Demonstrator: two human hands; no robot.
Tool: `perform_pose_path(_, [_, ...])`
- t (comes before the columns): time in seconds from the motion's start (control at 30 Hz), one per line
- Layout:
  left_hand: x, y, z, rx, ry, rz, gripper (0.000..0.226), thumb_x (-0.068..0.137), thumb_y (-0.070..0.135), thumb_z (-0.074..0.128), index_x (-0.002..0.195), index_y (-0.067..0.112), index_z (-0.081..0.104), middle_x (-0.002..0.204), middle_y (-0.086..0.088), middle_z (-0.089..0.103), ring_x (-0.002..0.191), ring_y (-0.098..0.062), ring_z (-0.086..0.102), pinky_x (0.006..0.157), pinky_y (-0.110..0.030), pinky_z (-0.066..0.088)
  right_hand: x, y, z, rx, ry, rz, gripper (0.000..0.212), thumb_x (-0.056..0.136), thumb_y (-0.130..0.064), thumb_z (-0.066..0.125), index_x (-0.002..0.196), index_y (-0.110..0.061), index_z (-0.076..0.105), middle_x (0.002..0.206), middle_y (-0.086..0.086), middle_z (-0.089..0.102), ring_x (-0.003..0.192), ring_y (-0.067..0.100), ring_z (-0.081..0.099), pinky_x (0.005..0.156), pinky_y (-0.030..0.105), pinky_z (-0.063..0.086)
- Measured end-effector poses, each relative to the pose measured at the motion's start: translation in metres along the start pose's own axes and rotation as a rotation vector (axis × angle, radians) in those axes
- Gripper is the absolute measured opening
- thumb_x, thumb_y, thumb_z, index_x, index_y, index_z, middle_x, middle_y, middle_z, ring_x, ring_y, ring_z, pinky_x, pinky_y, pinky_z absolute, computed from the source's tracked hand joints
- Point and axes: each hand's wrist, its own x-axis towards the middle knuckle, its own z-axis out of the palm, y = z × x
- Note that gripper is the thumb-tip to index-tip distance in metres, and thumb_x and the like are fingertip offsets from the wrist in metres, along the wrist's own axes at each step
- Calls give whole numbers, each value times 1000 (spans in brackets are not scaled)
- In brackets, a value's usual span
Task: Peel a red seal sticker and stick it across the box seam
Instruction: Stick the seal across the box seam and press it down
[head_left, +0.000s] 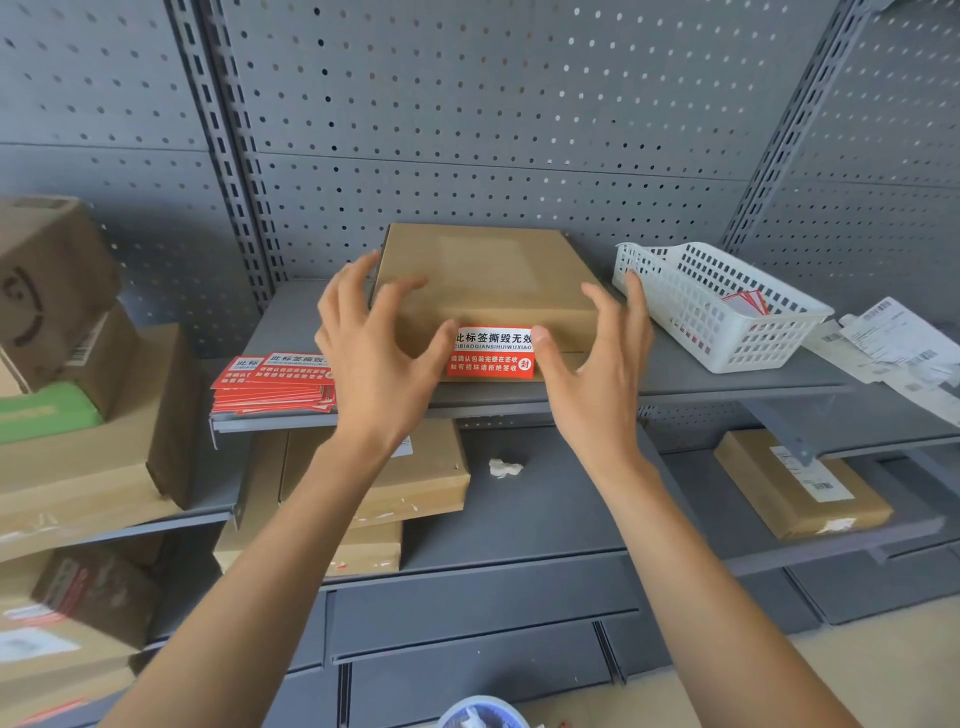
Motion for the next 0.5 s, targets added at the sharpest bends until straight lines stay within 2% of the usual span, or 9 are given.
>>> perform_pose_path(0.1, [0,-1,7,30,-66,10,40,87,47,74,122,29,68,160,-5,36,151,-31,22,112,-49,29,2,-2,7,-9,-25,-9,57,92,-42,67,141,-19,50,169,8,14,155,26,12,123,47,22])
perform_pose_path(0.23, [1,-3,10,-23,-96,21,37,88,45,74,121,28,69,159,-7,37,149,-32,24,113,-46,32,4,-2,12,-13,-49,26,52,92,-46,66,137,-22,55,170,6,11,156,28,8,124,47,21])
perform_pose_path(0.37, [3,2,10,13,-90,38,36,89,49,71,119,29,71,157,-5,41,149,-29,28,108,-48,36,7,-8,13,-27,-18,38,44,89,-50,65,125,-25,64,168,6,18,154,28,13,120,47,25])
perform_pose_path(0.5, [9,12,6,1,-48,41,33,91,50,68,118,32,72,155,-2,44,147,-26,31,103,-49,38,11,-22,6,-70,24,24,45,87,-57,62,120,-27,67,166,5,26,152,30,19,111,46,24])
